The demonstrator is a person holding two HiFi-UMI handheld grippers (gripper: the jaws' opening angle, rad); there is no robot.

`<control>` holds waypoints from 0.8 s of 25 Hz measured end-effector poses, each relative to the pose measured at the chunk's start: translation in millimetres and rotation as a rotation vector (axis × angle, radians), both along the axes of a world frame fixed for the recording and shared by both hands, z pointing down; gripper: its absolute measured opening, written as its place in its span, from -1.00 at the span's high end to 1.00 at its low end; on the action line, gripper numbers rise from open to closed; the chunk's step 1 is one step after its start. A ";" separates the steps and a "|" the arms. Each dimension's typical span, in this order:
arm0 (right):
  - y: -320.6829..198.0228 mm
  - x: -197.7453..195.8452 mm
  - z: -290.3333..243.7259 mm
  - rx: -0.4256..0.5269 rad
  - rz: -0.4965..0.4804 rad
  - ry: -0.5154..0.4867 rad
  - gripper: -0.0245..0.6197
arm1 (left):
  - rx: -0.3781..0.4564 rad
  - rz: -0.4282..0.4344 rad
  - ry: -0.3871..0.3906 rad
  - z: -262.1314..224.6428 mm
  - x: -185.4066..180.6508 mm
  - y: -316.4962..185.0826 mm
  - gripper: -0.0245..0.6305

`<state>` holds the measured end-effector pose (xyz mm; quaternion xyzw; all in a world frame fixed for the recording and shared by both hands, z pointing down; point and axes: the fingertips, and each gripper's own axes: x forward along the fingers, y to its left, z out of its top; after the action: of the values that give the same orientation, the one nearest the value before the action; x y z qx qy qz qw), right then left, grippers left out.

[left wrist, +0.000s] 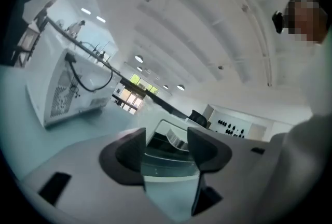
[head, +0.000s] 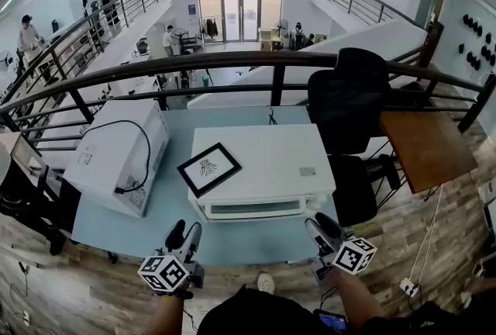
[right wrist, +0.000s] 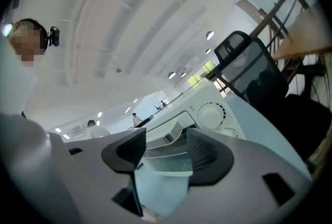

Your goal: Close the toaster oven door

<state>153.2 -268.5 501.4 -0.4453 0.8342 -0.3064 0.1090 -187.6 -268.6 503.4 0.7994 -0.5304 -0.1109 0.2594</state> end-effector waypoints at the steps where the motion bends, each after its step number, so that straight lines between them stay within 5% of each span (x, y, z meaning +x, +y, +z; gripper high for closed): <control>1: 2.9 1.3 -6.5 0.031 0.018 0.034 0.19 | 0.025 0.000 -0.049 -5.6 -2.5 1.4 0.15; 12: 25.4 -25.2 -71.3 0.327 0.057 0.318 0.53 | 0.210 0.018 -0.347 -52.4 9.4 21.7 0.32; 20: 23.1 -22.8 -86.6 0.395 0.107 0.324 0.91 | 0.255 -0.044 -0.332 -65.2 7.1 28.9 0.77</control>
<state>130.4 -245.4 414.8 -0.5022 0.8597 -0.0562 0.0748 -180.6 -239.7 438.2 0.8213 -0.5649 -0.0494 0.0629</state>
